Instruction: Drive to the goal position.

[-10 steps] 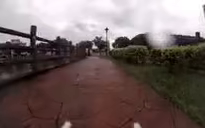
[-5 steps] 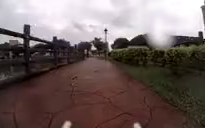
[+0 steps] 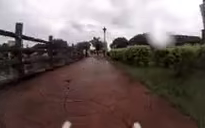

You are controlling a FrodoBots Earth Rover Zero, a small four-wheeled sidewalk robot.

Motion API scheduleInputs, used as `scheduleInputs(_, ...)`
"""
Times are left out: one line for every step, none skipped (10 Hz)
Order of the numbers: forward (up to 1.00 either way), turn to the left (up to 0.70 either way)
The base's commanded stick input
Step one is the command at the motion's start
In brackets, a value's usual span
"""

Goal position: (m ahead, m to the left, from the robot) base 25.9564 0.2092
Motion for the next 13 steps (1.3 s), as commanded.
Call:
scheduleInputs(0.5, 0.5)
scheduleInputs(0.5, 0.5)
scheduleInputs(0.5, 0.3)
scheduleInputs(0.5, 0.07)
scheduleInputs(0.5, 0.0)
scheduleInputs(0.5, 0.0)
scheduleInputs(0.5, 0.0)
scheduleInputs(0.5, 0.0)
scheduleInputs(0.5, 0.0)
scheduleInputs(0.5, 0.0)
scheduleInputs(0.5, 0.0)
scheduleInputs(0.5, 0.0)
scheduleInputs(0.5, 0.0)
